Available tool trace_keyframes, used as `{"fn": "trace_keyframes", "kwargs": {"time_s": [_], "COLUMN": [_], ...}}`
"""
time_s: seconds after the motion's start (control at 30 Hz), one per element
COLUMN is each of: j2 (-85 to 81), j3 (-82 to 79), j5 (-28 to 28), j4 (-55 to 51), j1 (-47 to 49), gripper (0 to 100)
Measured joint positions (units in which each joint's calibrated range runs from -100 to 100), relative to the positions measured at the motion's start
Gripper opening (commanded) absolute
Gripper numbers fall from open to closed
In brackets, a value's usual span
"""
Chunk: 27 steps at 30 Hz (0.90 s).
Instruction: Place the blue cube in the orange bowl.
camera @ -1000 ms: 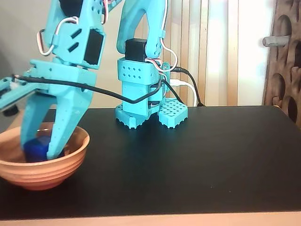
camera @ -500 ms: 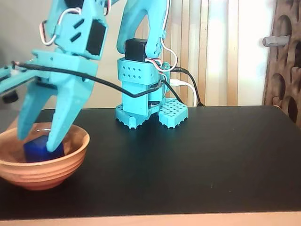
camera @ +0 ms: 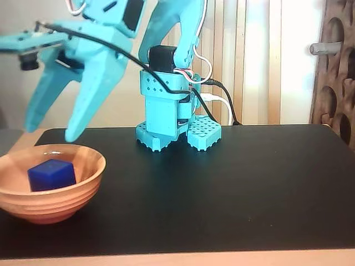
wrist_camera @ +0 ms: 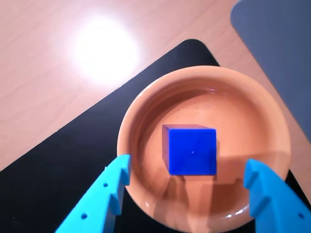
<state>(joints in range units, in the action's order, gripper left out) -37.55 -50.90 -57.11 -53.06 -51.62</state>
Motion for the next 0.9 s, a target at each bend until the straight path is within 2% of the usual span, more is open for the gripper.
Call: {"fn": "trace_keyframes", "kwargs": {"time_s": [0.23, 0.9], "j2": [-5.78, -18.1], "j3": [0.0, -6.95], "j5": [0.0, -0.05], "j4": [-3.61, -4.05], "j1": [7.97, 31.13], "gripper": [26, 26]}}
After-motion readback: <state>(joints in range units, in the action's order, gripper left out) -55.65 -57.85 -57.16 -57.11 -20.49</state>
